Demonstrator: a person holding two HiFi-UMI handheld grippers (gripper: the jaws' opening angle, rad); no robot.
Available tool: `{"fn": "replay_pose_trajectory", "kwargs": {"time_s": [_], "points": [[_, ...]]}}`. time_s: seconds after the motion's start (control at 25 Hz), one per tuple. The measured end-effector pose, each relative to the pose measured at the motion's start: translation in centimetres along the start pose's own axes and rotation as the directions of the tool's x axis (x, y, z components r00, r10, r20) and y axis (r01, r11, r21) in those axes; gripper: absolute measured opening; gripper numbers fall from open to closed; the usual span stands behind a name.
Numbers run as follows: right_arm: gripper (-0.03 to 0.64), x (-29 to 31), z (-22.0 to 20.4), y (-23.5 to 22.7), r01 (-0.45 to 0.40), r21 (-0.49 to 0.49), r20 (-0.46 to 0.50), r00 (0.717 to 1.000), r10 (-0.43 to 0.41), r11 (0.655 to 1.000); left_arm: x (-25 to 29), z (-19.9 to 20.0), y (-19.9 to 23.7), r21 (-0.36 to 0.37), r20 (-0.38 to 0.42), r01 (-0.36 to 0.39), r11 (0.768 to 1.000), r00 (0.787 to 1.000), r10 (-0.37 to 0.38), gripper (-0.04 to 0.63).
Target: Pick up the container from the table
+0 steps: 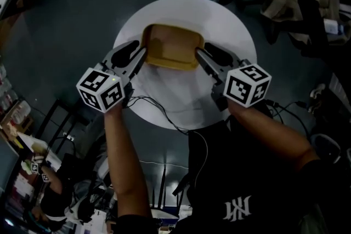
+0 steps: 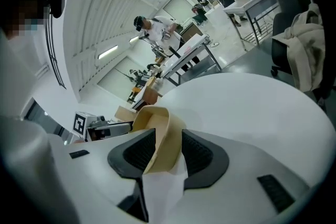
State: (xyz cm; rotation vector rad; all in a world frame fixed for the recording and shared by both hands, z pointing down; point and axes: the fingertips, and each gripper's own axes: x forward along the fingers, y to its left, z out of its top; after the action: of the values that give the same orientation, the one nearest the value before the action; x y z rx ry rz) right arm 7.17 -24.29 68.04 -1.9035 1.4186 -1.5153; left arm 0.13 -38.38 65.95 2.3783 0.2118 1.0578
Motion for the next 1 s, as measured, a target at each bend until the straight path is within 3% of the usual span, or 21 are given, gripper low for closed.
{"fn": "replay_pose_trajectory", "kwargs": {"time_s": [0.32,0.48,1.0], "points": [[0.146,1.0,-0.9,0.3,0.026,0.036,-0.019,1.000,-0.025,0.999,0.2,0.0,0.2,0.019,-0.003,-0.004,1.000,1.000,0.004,0.115],[0.139,0.8,-0.9,0.2,0.039,0.044,-0.009,0.999,-0.038,0.998,0.3,0.0,0.2,0.015,0.015,0.002,1.000,1.000,-0.003,0.060],[0.087,-0.5,0.8,0.3,0.039,0.033,0.044,0.998,-0.040,0.999,-0.6,1.0,-1.5,0.000,0.073,-0.016,1.000,0.997,0.016,0.018]]}}
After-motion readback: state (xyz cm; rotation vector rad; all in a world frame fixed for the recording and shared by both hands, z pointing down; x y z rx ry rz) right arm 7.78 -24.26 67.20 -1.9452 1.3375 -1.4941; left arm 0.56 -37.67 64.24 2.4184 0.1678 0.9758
